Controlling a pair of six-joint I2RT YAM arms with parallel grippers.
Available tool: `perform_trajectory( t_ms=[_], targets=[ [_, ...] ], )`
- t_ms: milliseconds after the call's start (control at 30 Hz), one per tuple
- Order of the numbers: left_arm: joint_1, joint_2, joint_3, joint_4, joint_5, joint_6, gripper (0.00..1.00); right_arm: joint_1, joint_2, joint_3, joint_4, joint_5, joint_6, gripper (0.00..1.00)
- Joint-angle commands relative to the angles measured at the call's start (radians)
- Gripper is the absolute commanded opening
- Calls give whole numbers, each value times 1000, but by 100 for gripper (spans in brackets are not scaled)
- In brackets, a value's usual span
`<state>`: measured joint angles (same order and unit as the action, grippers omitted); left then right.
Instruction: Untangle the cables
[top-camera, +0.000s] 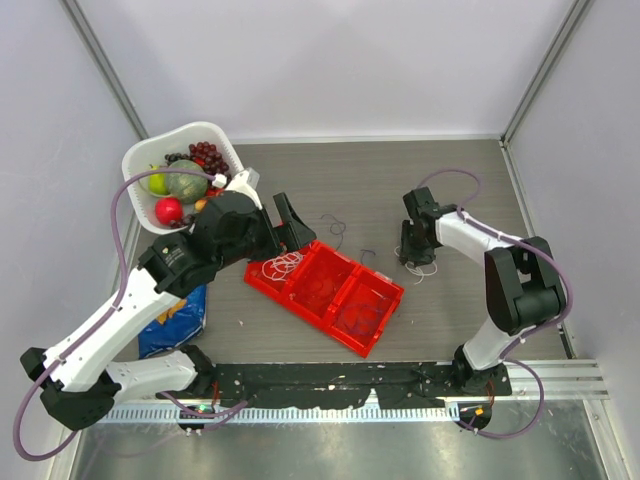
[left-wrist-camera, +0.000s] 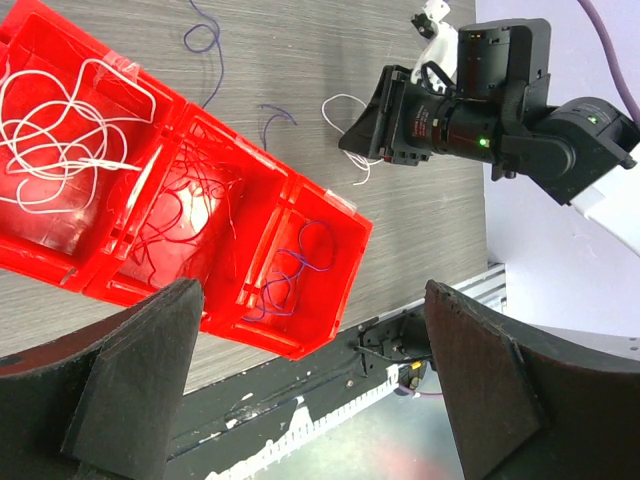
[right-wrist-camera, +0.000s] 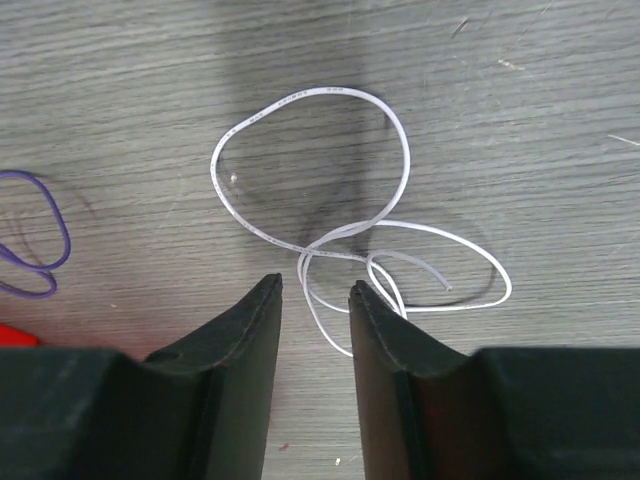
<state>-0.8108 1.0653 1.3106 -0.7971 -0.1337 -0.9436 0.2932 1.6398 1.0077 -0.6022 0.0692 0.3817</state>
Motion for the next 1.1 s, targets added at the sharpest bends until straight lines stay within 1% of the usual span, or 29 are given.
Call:
perform_trajectory(
  t_ms=[0, 100, 133, 167, 200, 267, 433, 567, 600, 700, 733, 767, 867, 900, 967, 1000, 1033, 1067],
  targets=[
    [4, -21, -7, 27, 9, -26, 96, 29, 28, 3, 22, 40, -12, 35],
    [4, -24, -13, 27, 9, -32, 96, 53, 46, -3, 13, 98, -12, 28],
    [4, -24, -13, 27, 12, -34, 96, 57, 46, -4, 12, 109, -12, 24],
    [4, -21, -16, 29, 14, -35, 96, 57, 40, -6, 10, 124, -13, 21],
    [4, -21, -16, 29, 16, -35, 96, 57, 35, -6, 12, 127, -17, 13],
    [4, -19, -17, 33, 23, -35, 96, 57, 3, 9, 5, 116, -18, 1],
    [4, -21, -16, 71, 51, -8, 96, 57, -179, 101, -33, 47, 25, 1],
    [4, -4, -22, 153, 117, 19, 96, 44, -248, 250, -62, -32, 31, 1],
    [4, -1, -24, 176, 129, 25, 94, 43, -258, 273, -73, -54, 34, 1],
    [4, 10, -24, 260, 183, 40, 87, 28, -278, 348, -76, -192, 46, 1],
    [4, 10, -27, 291, 195, 45, 84, 27, -291, 356, -52, -263, 62, 1],
    [4, 7, -31, 324, 209, 48, 81, 24, -297, 367, -39, -304, 71, 1],
    [2, 4, -47, 409, 238, 60, 74, 20, -324, 368, 68, -510, 140, 1],
    [2, 4, -47, 420, 246, 68, 70, 20, -324, 364, 97, -599, 182, 1],
    [4, 12, -37, 418, 241, 80, 63, 20, -330, 350, 175, -701, 256, 1],
    [2, 12, -31, 406, 227, 85, 60, 21, -342, 339, 246, -727, 279, 1],
    [4, 15, -25, 395, 212, 86, 60, 20, -348, 312, 283, -779, 339, 1],
    [2, 12, -22, 391, 198, 89, 59, 20, -360, 298, 373, -801, 370, 1]
  ],
)
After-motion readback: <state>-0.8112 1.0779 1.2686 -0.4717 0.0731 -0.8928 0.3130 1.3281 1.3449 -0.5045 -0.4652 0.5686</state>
